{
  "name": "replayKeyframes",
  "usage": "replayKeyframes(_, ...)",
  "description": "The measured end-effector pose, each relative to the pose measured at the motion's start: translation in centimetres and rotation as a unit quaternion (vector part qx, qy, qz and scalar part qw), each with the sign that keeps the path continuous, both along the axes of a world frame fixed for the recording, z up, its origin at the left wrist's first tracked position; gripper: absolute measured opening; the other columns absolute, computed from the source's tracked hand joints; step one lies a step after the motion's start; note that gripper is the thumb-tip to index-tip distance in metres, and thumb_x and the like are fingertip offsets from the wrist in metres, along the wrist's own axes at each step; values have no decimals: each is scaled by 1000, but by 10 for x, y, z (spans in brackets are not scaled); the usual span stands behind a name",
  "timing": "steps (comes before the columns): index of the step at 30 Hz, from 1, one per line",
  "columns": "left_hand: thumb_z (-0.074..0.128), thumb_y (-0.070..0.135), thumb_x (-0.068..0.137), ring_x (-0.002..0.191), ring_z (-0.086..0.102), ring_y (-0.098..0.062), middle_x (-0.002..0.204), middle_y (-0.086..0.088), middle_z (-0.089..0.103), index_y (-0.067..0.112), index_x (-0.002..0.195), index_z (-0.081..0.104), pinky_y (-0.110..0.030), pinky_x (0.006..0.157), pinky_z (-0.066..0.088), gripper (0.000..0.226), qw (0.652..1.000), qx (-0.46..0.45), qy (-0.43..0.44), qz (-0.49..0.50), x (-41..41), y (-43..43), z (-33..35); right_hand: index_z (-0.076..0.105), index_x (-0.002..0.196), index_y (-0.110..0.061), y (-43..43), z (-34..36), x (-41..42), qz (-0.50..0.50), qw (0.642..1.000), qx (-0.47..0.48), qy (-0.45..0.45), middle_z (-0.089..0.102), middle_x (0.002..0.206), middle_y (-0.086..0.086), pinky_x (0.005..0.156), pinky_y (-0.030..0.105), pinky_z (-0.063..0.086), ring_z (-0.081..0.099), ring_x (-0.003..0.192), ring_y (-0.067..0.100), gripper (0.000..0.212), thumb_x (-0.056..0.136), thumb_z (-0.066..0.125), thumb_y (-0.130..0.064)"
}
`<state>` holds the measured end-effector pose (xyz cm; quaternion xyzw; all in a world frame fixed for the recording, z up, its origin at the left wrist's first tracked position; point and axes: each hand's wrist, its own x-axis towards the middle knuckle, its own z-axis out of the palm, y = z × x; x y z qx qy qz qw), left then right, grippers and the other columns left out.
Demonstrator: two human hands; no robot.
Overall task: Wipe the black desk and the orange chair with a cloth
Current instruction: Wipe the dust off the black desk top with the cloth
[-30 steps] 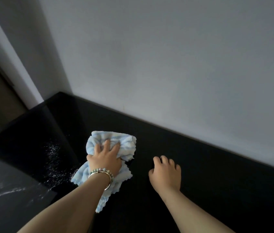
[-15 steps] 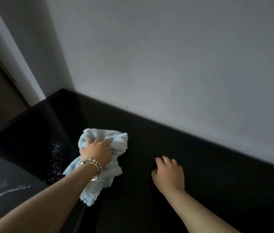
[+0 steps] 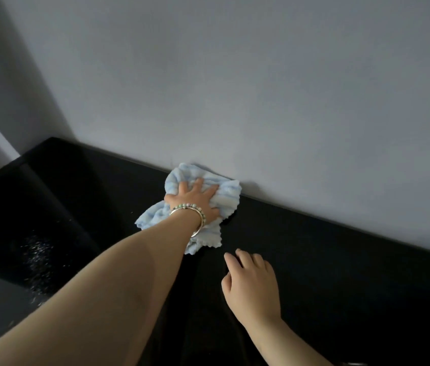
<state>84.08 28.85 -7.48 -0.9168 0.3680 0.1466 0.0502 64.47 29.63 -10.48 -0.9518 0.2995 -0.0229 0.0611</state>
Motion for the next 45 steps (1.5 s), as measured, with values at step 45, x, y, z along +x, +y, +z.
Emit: replayKeyframes(45,28,56,64,117,44,-27,130,8,51,33,123,56,-45,84,44,69,870,-342,-248,253,-202,537,154,54,125,-29,351,157,-34,305,932,130,-146,45,137,-8,104,38,33,40,127,18,37,88,50,-29)
